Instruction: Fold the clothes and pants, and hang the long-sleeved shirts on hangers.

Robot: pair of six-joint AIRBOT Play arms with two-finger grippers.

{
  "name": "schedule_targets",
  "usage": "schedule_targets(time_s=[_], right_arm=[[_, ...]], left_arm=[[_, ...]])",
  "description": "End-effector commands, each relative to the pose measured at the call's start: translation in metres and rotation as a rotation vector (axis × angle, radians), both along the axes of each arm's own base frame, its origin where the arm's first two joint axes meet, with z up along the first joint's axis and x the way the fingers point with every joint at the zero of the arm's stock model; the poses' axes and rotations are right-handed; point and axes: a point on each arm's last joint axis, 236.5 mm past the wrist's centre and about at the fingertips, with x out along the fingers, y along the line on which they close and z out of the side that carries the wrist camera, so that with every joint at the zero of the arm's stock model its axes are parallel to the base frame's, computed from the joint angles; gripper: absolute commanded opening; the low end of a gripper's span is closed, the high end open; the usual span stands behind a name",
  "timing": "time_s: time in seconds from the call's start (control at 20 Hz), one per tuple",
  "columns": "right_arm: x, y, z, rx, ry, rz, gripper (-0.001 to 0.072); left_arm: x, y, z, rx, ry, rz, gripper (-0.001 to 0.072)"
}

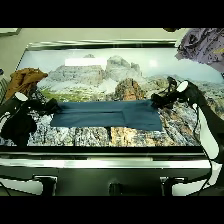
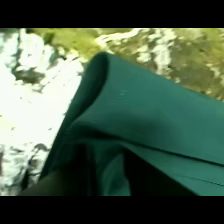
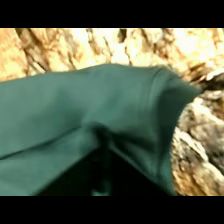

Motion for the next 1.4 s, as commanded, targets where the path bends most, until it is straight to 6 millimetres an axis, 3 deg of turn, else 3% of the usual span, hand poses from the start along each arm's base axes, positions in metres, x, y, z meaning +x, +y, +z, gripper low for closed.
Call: schedule_targets(time_s=[0.0,0.05,0.15,0.2,0.3,0.45,0.55,0.65,0.8,0.95,1.2,1.3,1.35], right_arm=[[0.001,0.011,0.007,0.059,0.021,-0.028,0.0294],[-0.001,0.014,0.015,0.068,0.037,-0.015,0.0355],[-0.006,0.012,0.041,0.070,0.050,0.054,0.0530],[-0.008,0.002,0.051,0.070,0.051,0.081,0.0582],[-0.013,-0.027,0.060,0.100,0.050,0.065,0.0611],[-0.021,-0.073,0.060,0.135,0.043,0.031,0.0616],[-0.023,-0.085,0.060,0.191,0.012,0.015,0.0673],[-0.031,-0.077,0.049,0.291,0.011,0.015,0.0675],[-0.047,-0.042,0.019,0.449,0.055,0.027,0.0678],[-0.061,-0.021,-0.013,0.486,0.109,0.052,0.0678],[-0.049,0.005,-0.033,0.428,0.080,0.089,0.0673],[-0.050,0.026,-0.033,0.424,0.085,0.135,0.0622],[-0.053,0.037,-0.033,0.423,0.093,0.160,0.0508]], left_arm=[[0.003,0.003,0.000,0.013,-0.002,-0.008,0.0471],[0.008,0.004,0.009,0.016,-0.021,-0.011,0.0548],[0.020,0.005,0.034,0.021,-0.066,-0.024,0.0557],[0.025,0.005,0.048,0.025,-0.086,-0.035,0.0558],[0.029,0.005,0.073,0.029,-0.117,-0.054,0.0559],[0.026,0.017,0.093,0.103,-0.132,-0.090,0.0559],[0.022,0.025,0.098,0.140,-0.119,-0.085,0.0559],[0.019,0.026,0.101,0.146,-0.113,-0.082,0.0559],[0.019,0.025,0.102,0.146,-0.114,-0.084,0.0559],[0.019,0.025,0.102,0.146,-0.114,-0.084,0.0559],[0.019,0.024,0.102,0.146,-0.115,-0.086,0.0559],[0.019,0.022,0.102,0.145,-0.115,-0.090,0.0559],[0.019,0.019,0.103,0.141,-0.117,-0.095,0.0559]])
